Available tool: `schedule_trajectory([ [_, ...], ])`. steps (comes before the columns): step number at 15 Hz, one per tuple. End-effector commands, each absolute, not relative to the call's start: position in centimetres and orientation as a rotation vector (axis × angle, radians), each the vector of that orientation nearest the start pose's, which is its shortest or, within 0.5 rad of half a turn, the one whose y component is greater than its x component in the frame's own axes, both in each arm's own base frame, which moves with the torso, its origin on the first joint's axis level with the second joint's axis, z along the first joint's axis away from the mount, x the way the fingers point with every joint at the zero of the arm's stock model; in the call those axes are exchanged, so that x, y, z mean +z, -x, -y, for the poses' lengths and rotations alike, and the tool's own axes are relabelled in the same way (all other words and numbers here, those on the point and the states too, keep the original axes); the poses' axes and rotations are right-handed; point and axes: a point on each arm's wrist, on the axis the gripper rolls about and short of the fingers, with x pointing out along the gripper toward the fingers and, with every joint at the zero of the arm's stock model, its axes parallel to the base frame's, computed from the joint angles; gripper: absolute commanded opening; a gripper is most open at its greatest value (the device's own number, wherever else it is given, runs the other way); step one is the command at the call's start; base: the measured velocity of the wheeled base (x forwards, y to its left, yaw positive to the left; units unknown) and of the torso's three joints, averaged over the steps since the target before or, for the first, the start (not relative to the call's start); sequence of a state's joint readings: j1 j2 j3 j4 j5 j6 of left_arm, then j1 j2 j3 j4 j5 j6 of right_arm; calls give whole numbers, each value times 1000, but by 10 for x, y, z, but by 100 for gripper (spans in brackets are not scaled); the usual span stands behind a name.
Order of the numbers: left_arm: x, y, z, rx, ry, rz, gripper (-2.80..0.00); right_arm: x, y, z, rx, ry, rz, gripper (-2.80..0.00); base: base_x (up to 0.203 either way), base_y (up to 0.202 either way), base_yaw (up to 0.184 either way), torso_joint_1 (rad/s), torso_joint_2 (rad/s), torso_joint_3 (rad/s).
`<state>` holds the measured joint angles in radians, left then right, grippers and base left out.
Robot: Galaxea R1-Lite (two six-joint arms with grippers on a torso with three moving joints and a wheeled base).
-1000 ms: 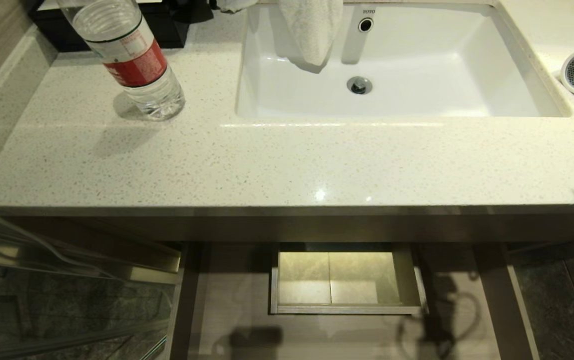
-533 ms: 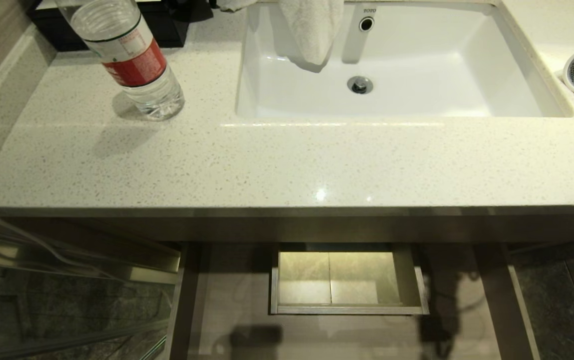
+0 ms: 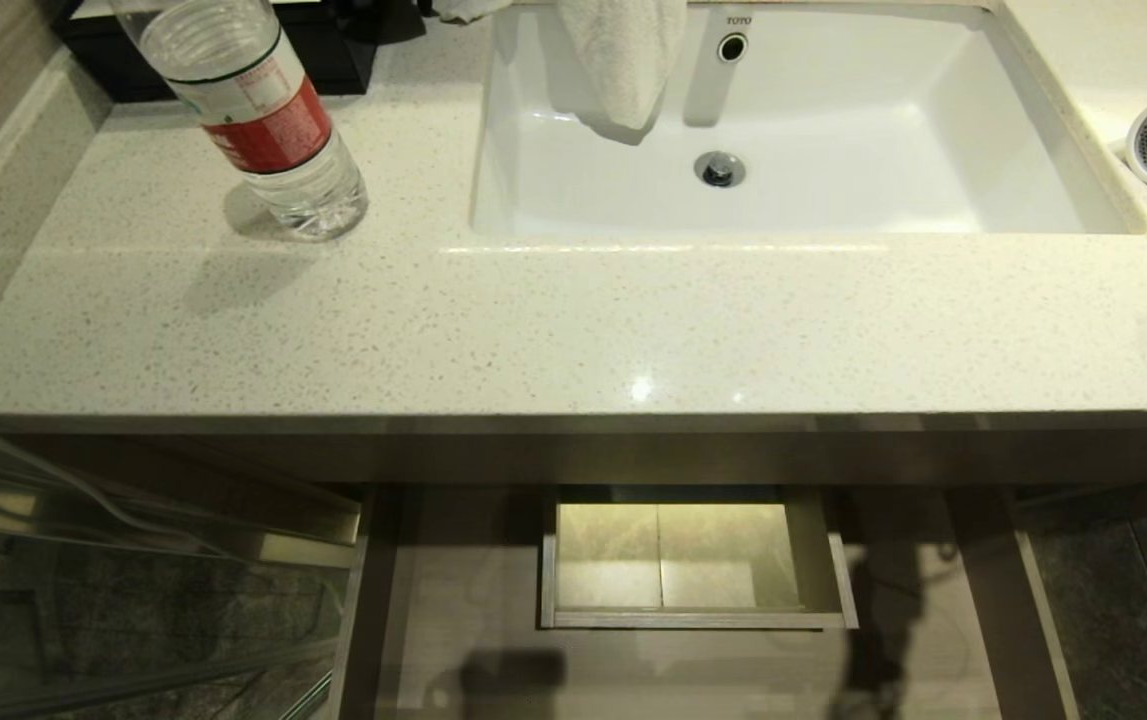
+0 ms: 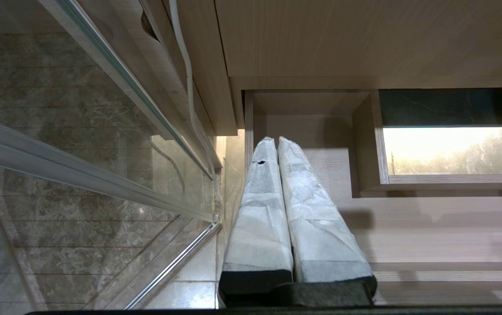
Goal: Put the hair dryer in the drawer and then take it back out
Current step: Pick up the hairdryer
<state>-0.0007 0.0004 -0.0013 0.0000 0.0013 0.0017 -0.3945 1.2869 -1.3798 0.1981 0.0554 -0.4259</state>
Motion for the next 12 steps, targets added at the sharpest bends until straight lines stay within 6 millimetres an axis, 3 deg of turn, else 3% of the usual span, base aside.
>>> schedule_trajectory([
  [1, 76, 23, 0, 1, -2, 2, -280, 367, -176, 72, -308, 399, -185, 0, 0, 0, 0, 0, 0, 0],
  [12, 76, 23, 0, 2, -2, 2, -280, 370, -217, 93, -329, 395, -154, 0, 0, 0, 0, 0, 0, 0],
])
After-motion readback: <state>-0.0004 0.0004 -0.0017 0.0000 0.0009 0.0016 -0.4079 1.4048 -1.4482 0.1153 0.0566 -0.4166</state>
